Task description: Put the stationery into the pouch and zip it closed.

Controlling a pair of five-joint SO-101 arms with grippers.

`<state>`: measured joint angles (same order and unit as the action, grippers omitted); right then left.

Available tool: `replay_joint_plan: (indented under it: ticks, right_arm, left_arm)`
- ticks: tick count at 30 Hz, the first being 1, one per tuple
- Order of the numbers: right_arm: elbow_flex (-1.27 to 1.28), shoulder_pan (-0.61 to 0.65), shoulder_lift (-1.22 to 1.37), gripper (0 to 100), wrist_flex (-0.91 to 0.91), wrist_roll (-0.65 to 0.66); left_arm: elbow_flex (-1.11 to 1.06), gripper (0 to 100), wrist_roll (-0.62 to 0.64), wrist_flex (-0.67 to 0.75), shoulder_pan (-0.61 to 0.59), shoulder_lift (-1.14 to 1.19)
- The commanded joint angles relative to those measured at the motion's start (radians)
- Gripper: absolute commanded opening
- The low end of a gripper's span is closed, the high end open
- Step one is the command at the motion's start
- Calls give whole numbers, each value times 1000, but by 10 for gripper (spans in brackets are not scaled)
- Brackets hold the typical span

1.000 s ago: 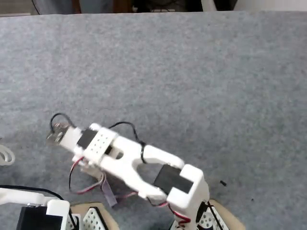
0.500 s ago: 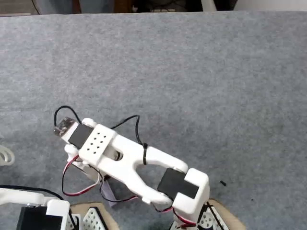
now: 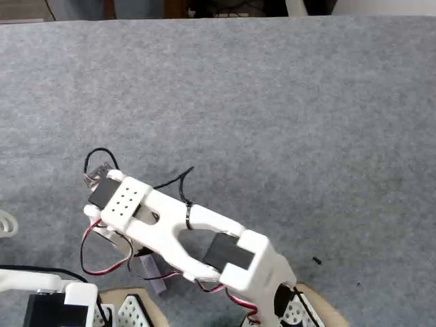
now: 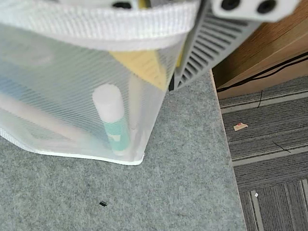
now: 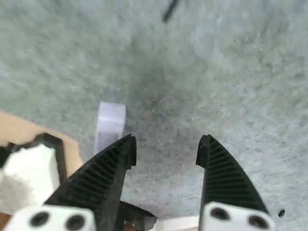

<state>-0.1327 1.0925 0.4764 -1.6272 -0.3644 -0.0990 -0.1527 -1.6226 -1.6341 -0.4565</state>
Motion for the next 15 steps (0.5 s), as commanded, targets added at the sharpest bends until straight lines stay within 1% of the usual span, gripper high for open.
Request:
replay_joint_plan:
  ticks: [1, 5, 8, 12, 15]
  right_arm:
    - [-128, 14, 28, 225, -11, -14]
    - [-220, 21, 94, 225, -46, -20]
    - [-285, 21, 143, 225, -130, -23]
    - [-294, 21, 168, 218, -138, -25]
    - [-294, 23, 170, 195, -138, -17]
  left_arm:
    - [35, 29, -15, 23, -36, -3]
    - [42, 29, -15, 29, -61, -3]
    - [42, 29, -15, 34, -73, -3]
    - [33, 29, -11, 81, -73, -3]
    - [33, 29, -9, 84, -64, -2]
